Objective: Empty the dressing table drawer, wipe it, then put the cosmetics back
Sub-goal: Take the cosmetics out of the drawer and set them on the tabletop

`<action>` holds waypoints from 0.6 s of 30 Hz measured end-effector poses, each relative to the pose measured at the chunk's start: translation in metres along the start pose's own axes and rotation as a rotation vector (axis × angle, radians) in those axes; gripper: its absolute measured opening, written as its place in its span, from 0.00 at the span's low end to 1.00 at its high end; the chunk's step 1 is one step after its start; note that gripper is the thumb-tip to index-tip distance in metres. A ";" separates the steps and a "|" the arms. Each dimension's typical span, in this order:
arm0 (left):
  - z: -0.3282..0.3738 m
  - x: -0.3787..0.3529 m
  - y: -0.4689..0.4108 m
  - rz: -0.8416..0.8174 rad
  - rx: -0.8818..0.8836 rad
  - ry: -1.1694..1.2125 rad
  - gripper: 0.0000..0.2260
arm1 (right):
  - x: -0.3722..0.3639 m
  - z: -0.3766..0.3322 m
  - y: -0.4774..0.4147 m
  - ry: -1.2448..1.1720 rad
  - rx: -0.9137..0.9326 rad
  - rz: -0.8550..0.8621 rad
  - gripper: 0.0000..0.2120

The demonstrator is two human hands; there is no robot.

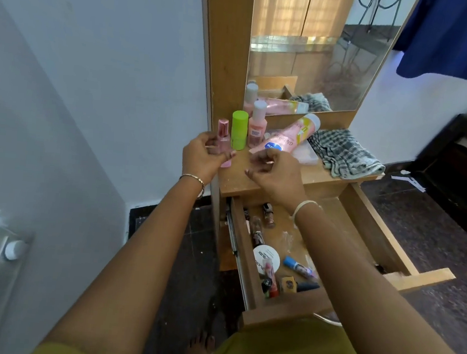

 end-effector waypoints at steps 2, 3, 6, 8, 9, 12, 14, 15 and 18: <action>-0.003 0.003 -0.014 0.032 0.015 0.004 0.26 | -0.006 0.012 0.003 0.014 -0.028 0.006 0.10; -0.003 0.004 -0.020 0.039 0.022 0.006 0.26 | -0.008 0.017 0.005 0.027 -0.033 0.016 0.08; -0.004 0.001 -0.034 0.035 0.036 -0.014 0.27 | -0.014 0.027 0.008 0.050 -0.037 0.036 0.08; -0.005 -0.002 -0.041 0.020 0.038 -0.025 0.27 | -0.016 0.028 0.008 0.046 -0.038 0.042 0.08; -0.005 -0.003 -0.044 0.014 0.038 -0.031 0.28 | -0.016 0.027 0.008 0.048 -0.034 0.047 0.08; -0.007 -0.003 -0.049 0.009 0.036 -0.028 0.27 | -0.018 0.023 0.007 0.078 -0.006 0.049 0.08; -0.008 -0.004 -0.053 0.007 0.031 -0.033 0.26 | -0.020 0.021 0.006 0.099 0.018 0.059 0.08; -0.008 -0.005 -0.054 0.007 0.025 -0.036 0.26 | -0.020 0.021 0.007 0.103 0.026 0.068 0.08; -0.006 -0.007 -0.056 0.005 0.005 -0.040 0.26 | -0.021 0.022 0.007 0.100 0.023 0.083 0.08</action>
Point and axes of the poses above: each hand's wrist, its own y-axis away from the middle knuckle, its own x-axis out of the back of the hand, z = x × y, the point moved 9 cm from there along -y, towards the middle knuckle, and after that the axes turned 8 degrees about -z, right-handed, at the moved point
